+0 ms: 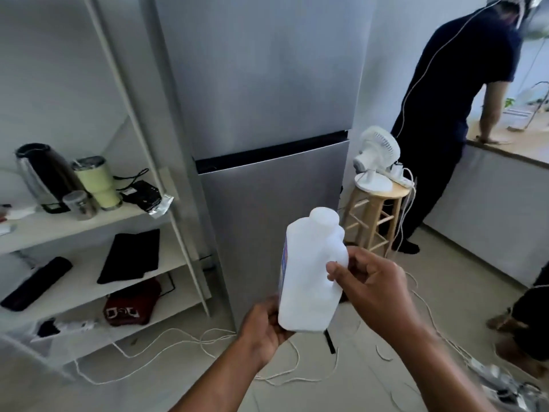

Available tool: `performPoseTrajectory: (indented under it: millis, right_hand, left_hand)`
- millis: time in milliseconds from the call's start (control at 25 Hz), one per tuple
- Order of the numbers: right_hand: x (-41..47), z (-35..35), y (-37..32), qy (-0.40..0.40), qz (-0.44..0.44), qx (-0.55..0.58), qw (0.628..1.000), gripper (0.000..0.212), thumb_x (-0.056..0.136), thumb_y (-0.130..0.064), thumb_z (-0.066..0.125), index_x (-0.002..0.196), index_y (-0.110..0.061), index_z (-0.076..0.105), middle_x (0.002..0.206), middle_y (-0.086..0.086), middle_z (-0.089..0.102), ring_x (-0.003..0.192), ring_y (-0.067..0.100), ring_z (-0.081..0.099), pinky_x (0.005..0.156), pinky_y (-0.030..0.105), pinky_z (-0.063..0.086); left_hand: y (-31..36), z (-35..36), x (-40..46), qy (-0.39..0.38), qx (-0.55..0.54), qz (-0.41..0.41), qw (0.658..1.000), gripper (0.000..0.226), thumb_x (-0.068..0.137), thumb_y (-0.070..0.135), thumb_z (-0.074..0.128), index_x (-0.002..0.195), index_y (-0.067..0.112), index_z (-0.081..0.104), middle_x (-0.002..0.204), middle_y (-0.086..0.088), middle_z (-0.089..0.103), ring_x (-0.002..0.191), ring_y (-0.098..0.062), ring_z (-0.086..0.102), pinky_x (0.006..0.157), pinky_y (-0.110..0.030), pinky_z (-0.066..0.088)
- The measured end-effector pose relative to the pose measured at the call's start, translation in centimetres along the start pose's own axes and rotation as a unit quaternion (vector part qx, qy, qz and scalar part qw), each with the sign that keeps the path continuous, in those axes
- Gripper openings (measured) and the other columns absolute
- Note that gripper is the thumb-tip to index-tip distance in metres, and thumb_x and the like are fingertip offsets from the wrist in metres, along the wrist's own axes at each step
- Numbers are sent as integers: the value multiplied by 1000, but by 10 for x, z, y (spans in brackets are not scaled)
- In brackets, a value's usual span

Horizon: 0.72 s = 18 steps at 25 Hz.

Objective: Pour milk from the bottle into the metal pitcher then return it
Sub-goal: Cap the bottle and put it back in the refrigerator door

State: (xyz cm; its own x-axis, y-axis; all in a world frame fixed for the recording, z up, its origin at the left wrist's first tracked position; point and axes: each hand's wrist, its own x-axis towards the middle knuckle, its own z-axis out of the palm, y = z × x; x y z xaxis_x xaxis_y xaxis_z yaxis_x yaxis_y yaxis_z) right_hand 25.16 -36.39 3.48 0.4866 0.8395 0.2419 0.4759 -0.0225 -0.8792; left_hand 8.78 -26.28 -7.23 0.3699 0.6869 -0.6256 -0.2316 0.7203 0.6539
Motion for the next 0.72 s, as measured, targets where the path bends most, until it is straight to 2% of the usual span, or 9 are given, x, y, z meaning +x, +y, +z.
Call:
performPoseTrajectory:
  millis: [80,120,200,280,400,520,600,640,720]
  right_hand:
    - [37,18,-4,-31,-20,-16,999,10,89,-34,73,88,-25,72,74,1,73,72,25,69,67,49,61]
    - [55,26,-6,-46,-32,-30,998,13,89,-34,73,85,-22,71,71,2,71,69,24,67,65,46,59]
    - [82,39,-10,-70,-49,-60,995,16,89,-33,72,80,-20,69,69,1,70,65,19,62,64,39,53]
    - [107,51,-13,-97,-59,-63,992,17,90,-31,72,79,-19,67,68,1,69,63,18,59,60,31,48]
    - [128,72,-16,-117,-81,-51,989,21,93,-33,68,84,-14,66,71,5,70,68,26,62,63,37,50]
    - [141,87,-15,-113,-85,-35,989,26,95,-34,66,89,-9,66,75,8,70,72,30,64,66,45,53]
    - [146,91,-17,-109,-85,-26,990,22,95,-34,67,88,-14,67,76,5,71,73,26,65,64,39,52]
    - [149,93,-19,-108,-84,-25,990,20,95,-34,67,88,-16,67,76,4,71,72,24,65,63,36,51]
    - [151,98,-23,-105,-78,-21,991,17,94,-33,69,88,-17,68,74,4,71,70,24,64,62,34,49]
  left_hand:
    - [20,-6,23,26,-23,18,999,25,94,11,55,105,-3,72,93,-21,78,85,-36,69,83,-51,60]
    - [30,-8,32,36,-35,26,998,27,93,10,55,109,-5,71,95,-23,77,86,-37,70,83,-50,61]
    - [45,-11,47,57,-65,33,996,22,93,8,54,105,-2,70,86,-18,76,78,-32,69,66,-38,61]
    - [59,-14,58,84,-83,35,992,17,95,9,53,93,4,69,73,-12,74,70,-27,65,60,-31,52]
    - [77,-21,68,99,-56,46,992,19,97,13,51,87,10,66,65,-8,69,65,-24,58,57,-30,43]
    - [108,-34,78,122,62,89,987,19,98,16,56,87,9,70,66,-7,67,61,-22,59,54,-28,47]
    - [154,-40,89,163,237,199,937,16,93,20,60,84,15,71,73,-3,67,66,-20,61,61,-26,48]
    - [183,-40,94,190,324,266,888,14,91,21,58,85,22,70,77,1,67,72,-18,62,67,-27,49]
    - [244,-31,105,242,442,406,762,21,93,18,55,100,16,75,90,2,71,88,-20,67,83,-31,53]
